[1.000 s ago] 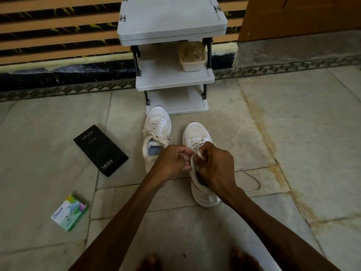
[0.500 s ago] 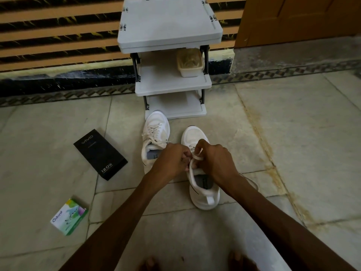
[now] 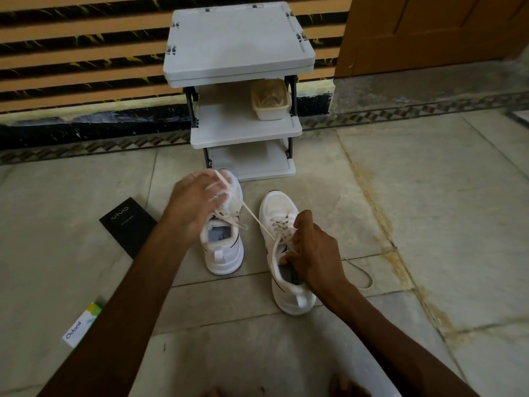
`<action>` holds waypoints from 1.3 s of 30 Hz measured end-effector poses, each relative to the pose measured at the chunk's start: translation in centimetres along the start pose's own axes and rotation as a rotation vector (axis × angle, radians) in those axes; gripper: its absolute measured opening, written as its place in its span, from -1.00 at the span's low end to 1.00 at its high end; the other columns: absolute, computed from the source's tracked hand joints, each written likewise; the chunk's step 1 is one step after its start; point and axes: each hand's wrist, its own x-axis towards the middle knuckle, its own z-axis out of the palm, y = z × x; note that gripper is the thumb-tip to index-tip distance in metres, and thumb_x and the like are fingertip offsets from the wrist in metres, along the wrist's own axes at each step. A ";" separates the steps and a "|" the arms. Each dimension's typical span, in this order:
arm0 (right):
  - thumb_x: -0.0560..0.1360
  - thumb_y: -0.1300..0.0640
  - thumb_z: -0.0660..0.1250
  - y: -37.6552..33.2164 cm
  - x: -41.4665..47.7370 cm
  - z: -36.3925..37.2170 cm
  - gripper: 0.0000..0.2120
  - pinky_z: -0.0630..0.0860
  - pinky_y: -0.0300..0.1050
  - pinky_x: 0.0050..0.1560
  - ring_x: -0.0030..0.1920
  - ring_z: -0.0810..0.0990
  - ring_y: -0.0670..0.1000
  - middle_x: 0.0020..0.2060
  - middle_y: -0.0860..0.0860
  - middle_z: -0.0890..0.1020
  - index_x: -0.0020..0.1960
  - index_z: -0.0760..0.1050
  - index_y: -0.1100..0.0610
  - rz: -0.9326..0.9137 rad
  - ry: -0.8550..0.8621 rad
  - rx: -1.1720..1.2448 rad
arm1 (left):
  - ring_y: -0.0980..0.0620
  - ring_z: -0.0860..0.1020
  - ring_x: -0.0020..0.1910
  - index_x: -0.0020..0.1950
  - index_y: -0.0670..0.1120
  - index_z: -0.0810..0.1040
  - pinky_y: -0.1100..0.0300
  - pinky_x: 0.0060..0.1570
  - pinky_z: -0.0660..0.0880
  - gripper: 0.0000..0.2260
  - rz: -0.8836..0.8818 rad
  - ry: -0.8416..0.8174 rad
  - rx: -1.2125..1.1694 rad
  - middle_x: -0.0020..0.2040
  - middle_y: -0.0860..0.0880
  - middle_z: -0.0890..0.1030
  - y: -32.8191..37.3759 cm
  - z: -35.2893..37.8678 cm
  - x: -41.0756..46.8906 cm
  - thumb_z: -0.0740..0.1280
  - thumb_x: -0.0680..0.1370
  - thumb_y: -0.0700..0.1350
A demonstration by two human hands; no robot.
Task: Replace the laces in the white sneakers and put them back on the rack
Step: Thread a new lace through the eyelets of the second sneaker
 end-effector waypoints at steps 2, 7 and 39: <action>0.36 0.06 0.51 -0.1 0.2 0.0 -0.47 0.38 -0.25 -0.30 -0.23 0.53 -0.03 -0.12 -0.03 0.57 0.14 0.22 0.05 0.031 -0.006 -0.082 | -0.04 0.68 -0.10 0.07 -0.22 0.51 0.01 0.06 0.59 -0.82 -0.129 -0.209 -0.237 -0.07 -0.13 0.67 -1.1 1.5 -1.3 0.14 0.65 -0.19; 0.33 0.01 0.54 -0.4 0.2 -0.1 -0.41 0.33 -0.29 -0.33 -0.23 0.52 -0.05 -0.08 -0.01 0.59 0.14 0.23 0.07 0.105 -0.009 -0.139 | 0.13 0.34 -0.50 -0.06 -0.06 0.45 0.31 -0.53 0.24 -0.85 -0.129 -0.383 0.534 -0.36 0.03 0.45 -4.3 3.3 -3.1 0.13 0.64 -0.19; 0.35 0.03 0.53 0.2 0.1 -0.8 -0.74 0.45 -0.20 -0.20 -0.21 0.51 -0.05 -0.15 -0.04 0.57 -0.09 0.49 0.04 0.186 -0.064 -0.129 | 0.07 0.66 -0.05 -0.07 -0.06 0.57 0.08 0.06 0.59 -0.90 0.141 -0.409 0.886 -0.07 0.02 0.70 -2.3 4.3 -4.7 0.27 0.58 -0.17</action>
